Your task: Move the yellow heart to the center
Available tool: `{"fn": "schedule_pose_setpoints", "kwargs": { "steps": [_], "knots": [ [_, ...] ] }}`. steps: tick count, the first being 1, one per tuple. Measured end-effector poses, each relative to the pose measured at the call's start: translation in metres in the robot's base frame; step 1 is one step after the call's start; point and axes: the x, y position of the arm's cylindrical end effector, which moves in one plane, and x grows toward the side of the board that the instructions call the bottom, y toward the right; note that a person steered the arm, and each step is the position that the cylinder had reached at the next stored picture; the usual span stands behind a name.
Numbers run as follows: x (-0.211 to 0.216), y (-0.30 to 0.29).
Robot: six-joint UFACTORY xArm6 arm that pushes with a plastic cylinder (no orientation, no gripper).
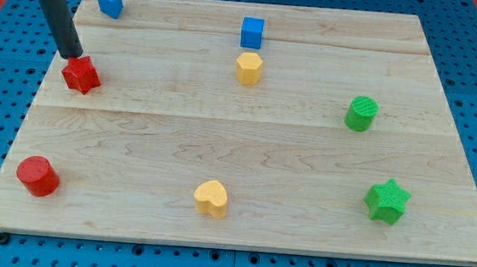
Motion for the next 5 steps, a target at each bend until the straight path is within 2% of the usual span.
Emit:
{"fn": "schedule_pose_setpoints", "kwargs": {
  "steps": [1,3,4,5],
  "knots": [
    [0.012,0.018],
    [0.063,0.164],
    [0.067,0.175],
    [0.068,0.162]
  ]
}}
